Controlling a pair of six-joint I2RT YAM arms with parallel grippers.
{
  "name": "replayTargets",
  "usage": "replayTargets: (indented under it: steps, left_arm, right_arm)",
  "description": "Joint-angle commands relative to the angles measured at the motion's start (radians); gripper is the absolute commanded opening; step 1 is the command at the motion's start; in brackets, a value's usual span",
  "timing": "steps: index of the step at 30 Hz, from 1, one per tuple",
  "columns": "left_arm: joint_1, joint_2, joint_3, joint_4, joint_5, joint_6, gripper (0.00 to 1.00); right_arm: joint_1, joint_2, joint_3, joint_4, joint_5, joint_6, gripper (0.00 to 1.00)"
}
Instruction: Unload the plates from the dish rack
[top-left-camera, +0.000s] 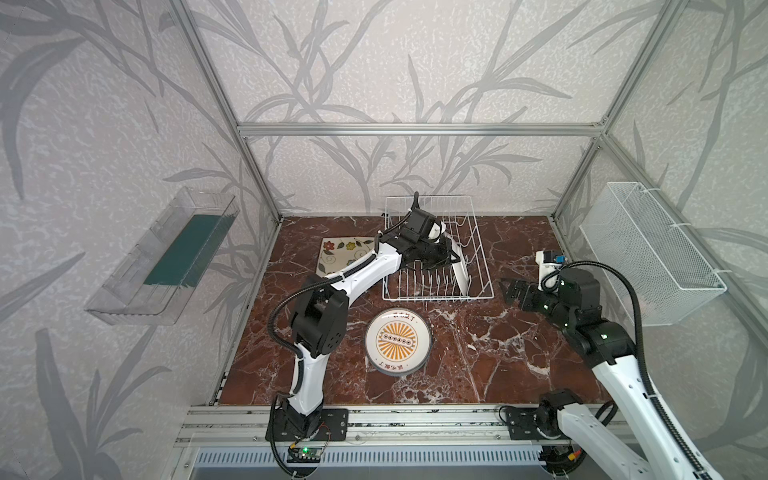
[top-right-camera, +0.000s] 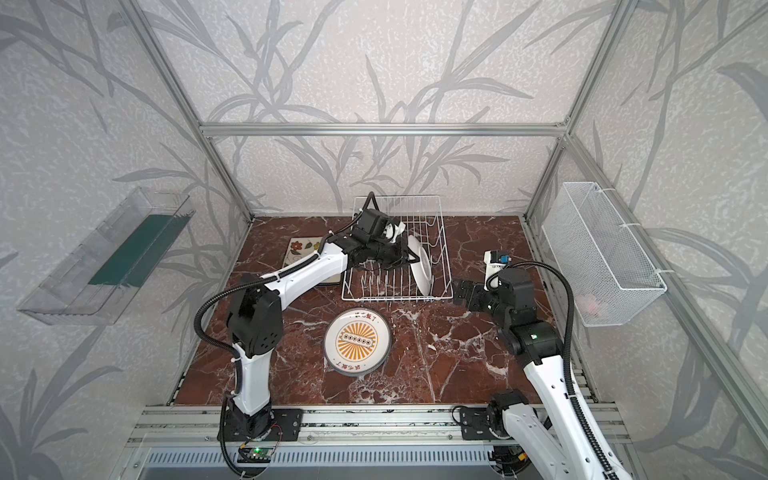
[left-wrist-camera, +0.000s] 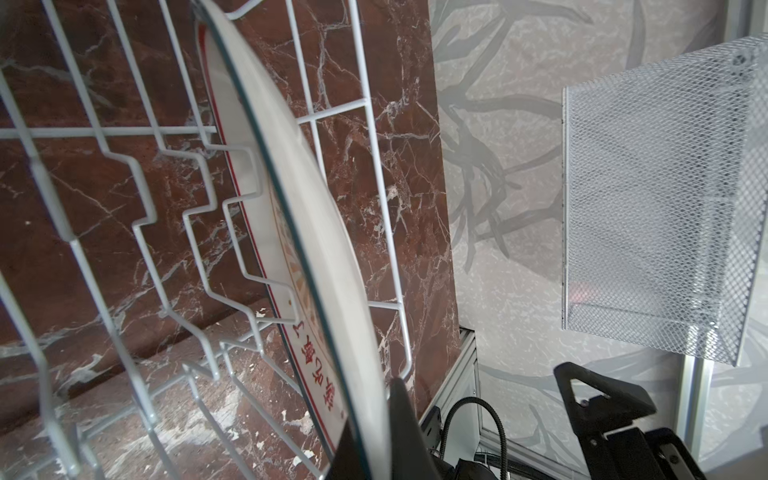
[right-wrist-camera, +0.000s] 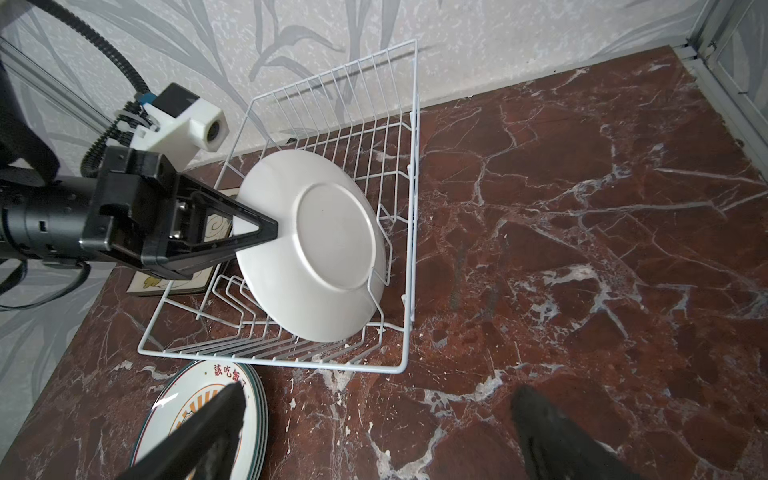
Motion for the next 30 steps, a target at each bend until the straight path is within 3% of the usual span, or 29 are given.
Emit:
replayTargets:
  steps: [1,13,19,30]
  left_arm:
    - [0.006,-0.084,0.071,-0.038,-0.001,0.045,0.0]
    - [0.016,-0.139,0.169,-0.158,-0.044,0.112,0.0]
    - [0.02,-0.193,0.192,-0.193,-0.101,0.195,0.0]
    - [0.02,-0.334,0.177,-0.303,-0.267,0.567,0.0]
  right_arm:
    - [-0.006,0.001,0.009,0.027,-0.01,0.008,0.99]
    - [-0.006,0.018,0.024,0.054,-0.015,0.011,0.99]
    - [-0.014,0.058,0.075,0.021,-0.038,0.073,0.99]
    - [-0.015,0.188,0.226,0.051,-0.146,0.168,0.99]
